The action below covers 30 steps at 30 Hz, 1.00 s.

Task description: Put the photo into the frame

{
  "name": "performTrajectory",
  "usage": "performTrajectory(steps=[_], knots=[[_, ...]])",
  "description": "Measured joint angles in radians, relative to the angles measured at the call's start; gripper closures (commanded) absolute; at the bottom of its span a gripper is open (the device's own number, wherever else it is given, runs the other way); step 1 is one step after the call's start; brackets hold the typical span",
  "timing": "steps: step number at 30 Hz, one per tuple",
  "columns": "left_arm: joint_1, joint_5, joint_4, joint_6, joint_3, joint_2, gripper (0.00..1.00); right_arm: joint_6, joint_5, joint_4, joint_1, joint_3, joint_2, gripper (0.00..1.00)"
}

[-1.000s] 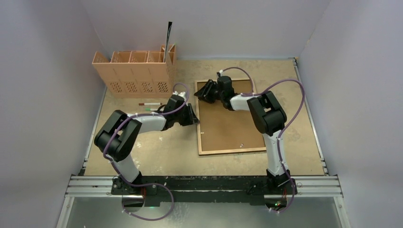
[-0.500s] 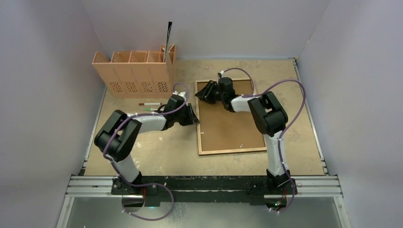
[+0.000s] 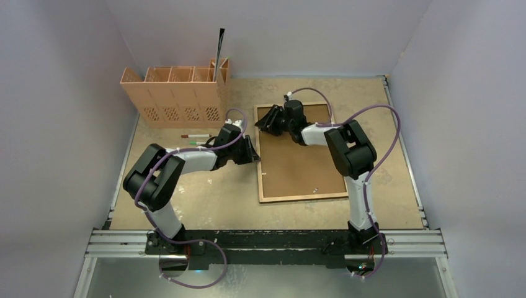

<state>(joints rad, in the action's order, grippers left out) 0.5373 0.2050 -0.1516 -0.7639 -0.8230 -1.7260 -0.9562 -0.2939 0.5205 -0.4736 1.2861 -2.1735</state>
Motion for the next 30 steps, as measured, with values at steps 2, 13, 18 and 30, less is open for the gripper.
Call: performTrajectory(steps=[2,13,18,30], knots=[[0.0,0.0,0.001,0.0,0.0,0.0,0.74,0.011,0.001,-0.027,-0.003,0.016,0.0,0.56],[0.0,-0.001,0.013,0.013,-0.008,0.0,0.73,0.058,0.002,-0.116,-0.014,0.082,-0.017,0.56],[0.0,-0.015,0.015,0.017,-0.01,0.0,0.71,0.072,-0.013,-0.116,-0.013,0.082,-0.016,0.55],[0.0,-0.051,0.019,0.017,0.008,0.041,0.6,0.158,0.031,-0.306,0.025,-0.031,0.34,0.49]])
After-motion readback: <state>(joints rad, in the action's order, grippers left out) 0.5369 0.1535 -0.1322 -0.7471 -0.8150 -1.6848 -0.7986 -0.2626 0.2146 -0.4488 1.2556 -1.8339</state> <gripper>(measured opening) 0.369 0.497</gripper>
